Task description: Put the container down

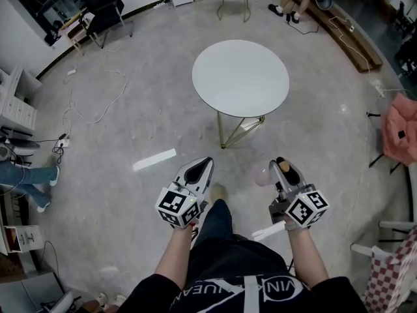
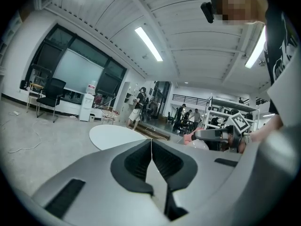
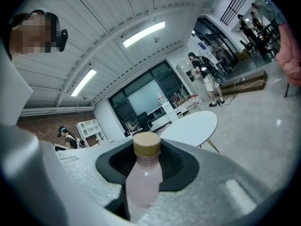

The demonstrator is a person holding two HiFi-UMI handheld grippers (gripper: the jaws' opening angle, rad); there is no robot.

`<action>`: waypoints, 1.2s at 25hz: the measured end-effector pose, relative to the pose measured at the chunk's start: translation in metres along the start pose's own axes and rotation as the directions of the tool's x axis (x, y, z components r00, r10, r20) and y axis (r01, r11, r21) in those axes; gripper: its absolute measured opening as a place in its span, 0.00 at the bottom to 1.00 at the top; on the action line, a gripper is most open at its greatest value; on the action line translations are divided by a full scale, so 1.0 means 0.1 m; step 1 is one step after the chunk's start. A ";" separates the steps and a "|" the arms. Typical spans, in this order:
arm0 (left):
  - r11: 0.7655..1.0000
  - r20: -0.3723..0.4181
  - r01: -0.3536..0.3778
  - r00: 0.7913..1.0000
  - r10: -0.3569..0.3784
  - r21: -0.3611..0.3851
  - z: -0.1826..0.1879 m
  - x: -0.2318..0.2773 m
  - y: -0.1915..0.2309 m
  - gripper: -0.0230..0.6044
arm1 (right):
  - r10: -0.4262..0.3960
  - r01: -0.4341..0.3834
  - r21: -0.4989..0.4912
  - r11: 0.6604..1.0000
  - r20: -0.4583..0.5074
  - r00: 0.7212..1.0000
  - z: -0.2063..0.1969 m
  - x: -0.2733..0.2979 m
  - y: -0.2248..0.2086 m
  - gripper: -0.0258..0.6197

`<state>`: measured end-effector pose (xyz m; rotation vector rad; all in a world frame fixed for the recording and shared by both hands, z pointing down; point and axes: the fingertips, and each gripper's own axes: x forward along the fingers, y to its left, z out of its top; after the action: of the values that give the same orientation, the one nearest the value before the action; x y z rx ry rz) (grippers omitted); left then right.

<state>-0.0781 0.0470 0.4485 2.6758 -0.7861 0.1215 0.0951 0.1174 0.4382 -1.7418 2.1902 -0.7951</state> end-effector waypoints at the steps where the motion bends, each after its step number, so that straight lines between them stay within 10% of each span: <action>1: 1.000 -0.002 0.004 1.000 -0.004 0.000 0.02 0.05 0.04 0.06 | -0.003 0.003 0.002 1.000 0.001 1.000 0.02 0.05 -0.02 0.24; 30: 0.991 -0.061 0.126 0.990 -0.129 -0.045 0.35 1.36 1.07 0.06 | -0.125 0.124 0.032 0.992 0.042 0.991 0.55 1.38 -0.64 0.24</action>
<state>-0.0221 -0.1184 0.4728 2.6602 -0.5895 0.1558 0.1390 -0.0386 0.4482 -1.8787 2.0481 -0.8039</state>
